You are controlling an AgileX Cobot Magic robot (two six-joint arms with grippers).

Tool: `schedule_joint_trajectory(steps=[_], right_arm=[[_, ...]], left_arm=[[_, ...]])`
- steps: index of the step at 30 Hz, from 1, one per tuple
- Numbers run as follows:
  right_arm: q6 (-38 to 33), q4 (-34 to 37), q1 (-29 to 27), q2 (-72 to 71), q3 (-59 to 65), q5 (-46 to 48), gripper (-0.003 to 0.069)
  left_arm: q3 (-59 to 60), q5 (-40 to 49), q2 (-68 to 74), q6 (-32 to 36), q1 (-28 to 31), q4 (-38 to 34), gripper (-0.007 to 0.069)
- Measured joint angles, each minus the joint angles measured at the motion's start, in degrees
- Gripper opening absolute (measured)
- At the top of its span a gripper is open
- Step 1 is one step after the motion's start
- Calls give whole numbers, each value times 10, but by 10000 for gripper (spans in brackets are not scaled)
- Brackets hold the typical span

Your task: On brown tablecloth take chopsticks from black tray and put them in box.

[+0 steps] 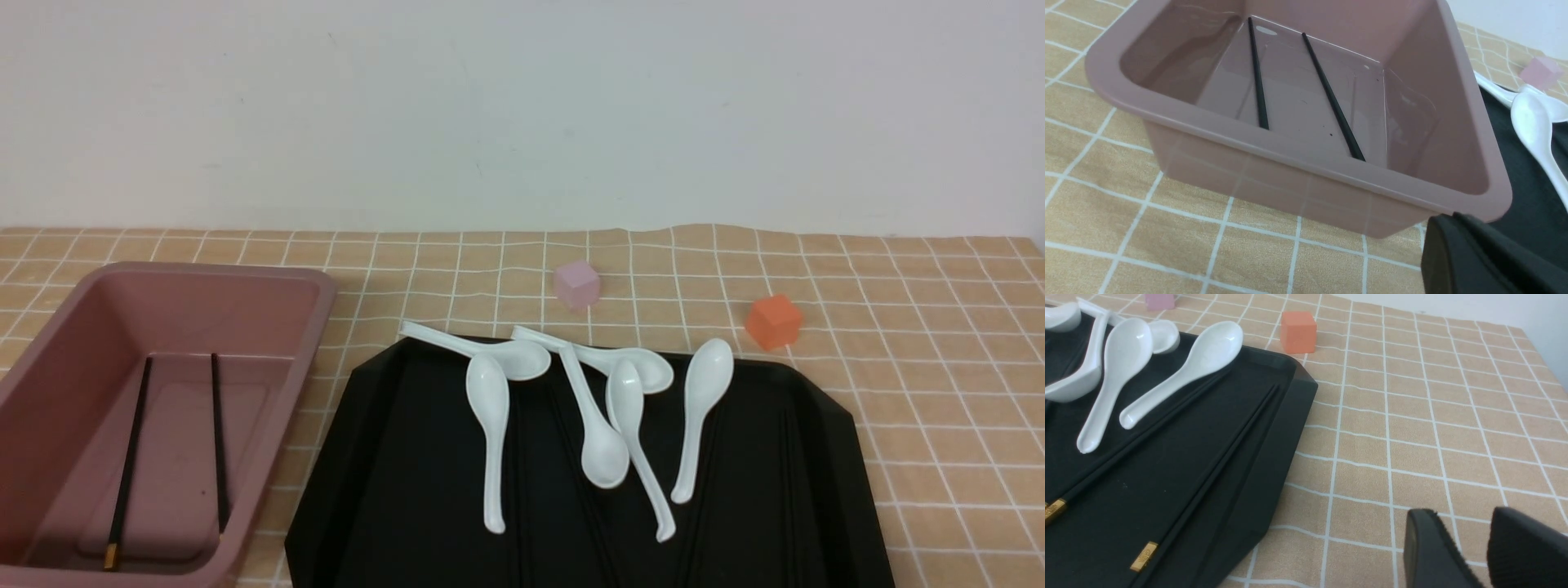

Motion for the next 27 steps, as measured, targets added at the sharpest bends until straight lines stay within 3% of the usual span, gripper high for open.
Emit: schedule_joint_trajectory(steps=[27], right_arm=[[0, 0, 0, 0, 0, 0, 240]], left_arm=[[0, 0, 0, 0, 0, 1, 22]])
